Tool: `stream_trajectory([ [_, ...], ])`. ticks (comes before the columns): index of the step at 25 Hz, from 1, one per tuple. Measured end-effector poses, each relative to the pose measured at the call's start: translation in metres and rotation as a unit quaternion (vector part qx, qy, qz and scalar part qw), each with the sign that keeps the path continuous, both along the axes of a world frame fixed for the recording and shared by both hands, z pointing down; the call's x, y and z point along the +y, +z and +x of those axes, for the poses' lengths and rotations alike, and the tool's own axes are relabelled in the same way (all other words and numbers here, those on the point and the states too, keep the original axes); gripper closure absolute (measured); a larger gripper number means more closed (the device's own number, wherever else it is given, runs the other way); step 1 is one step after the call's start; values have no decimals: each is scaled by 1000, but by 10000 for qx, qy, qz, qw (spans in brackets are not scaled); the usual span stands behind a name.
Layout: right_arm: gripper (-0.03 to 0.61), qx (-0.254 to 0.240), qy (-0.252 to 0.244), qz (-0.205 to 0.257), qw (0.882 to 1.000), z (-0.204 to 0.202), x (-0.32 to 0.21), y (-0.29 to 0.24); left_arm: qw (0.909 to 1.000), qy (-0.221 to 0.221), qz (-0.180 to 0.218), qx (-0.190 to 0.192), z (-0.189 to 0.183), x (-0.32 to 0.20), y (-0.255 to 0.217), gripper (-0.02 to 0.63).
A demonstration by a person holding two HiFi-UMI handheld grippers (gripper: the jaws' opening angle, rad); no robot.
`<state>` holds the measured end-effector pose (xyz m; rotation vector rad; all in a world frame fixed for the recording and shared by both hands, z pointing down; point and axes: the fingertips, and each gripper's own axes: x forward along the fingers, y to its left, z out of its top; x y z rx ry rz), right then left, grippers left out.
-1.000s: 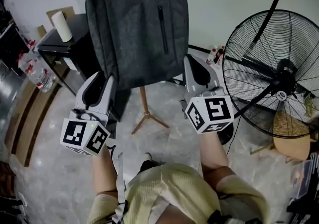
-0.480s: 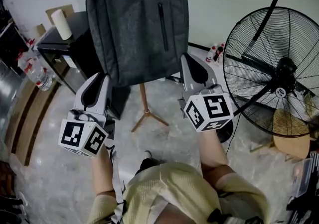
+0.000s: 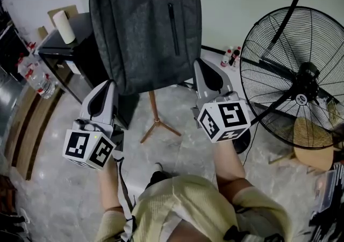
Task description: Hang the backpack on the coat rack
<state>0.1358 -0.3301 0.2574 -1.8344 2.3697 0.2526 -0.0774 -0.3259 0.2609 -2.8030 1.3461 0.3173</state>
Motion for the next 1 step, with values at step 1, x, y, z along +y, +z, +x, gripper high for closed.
stream_trajectory([
  [1, 575, 6, -1, -1, 10000, 0, 0, 0, 10000, -4, -2, 6, 0, -1, 0, 615],
])
